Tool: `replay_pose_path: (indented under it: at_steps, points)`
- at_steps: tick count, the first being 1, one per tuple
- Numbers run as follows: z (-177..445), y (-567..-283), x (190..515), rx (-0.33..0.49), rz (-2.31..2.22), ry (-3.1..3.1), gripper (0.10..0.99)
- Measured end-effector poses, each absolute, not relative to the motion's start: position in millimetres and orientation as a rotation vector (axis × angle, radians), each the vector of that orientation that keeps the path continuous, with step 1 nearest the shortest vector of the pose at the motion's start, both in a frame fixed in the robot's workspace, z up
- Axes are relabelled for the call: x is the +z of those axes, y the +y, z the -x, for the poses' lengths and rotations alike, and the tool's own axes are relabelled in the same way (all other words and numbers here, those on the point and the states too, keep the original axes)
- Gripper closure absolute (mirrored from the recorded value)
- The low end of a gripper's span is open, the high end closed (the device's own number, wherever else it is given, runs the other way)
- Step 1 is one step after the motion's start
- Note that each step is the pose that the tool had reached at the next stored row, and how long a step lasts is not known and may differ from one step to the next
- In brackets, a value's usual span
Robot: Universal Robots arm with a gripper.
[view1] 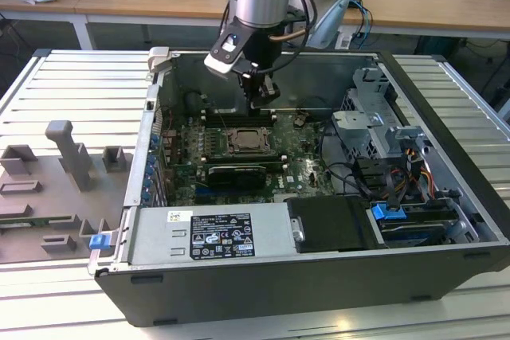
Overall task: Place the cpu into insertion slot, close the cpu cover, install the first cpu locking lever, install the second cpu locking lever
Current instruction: 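Install the first cpu locking lever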
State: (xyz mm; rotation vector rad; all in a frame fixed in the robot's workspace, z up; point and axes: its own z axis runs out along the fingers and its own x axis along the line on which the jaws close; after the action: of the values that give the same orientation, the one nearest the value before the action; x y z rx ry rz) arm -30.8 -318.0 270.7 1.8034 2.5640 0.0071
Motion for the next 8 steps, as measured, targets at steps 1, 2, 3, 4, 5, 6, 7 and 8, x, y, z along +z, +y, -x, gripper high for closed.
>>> replay_pose_path:
  at_steps: [1,2,3,4,5,6,7,8]
  points:
    - [31.1,-317.8,270.5,0.007,-1.788,2.575,0.98]
    - [31.7,-317.8,270.4,0.007,-1.773,2.585,0.98]
    - [32.0,-317.8,270.2,0.007,-1.759,2.595,0.98]
    - [32.0,-317.8,270.0,0.008,-1.722,2.619,0.98]
    - [32.1,-317.8,270.0,0.008,-1.698,2.635,0.98]
    - [32.1,-317.8,269.9,0.008,-1.676,2.649,0.98]
    - [32.1,-317.8,269.9,0.008,-1.64,2.672,0.98]
    - [32.1,-317.8,269.9,0.008,-1.617,2.686,0.98]
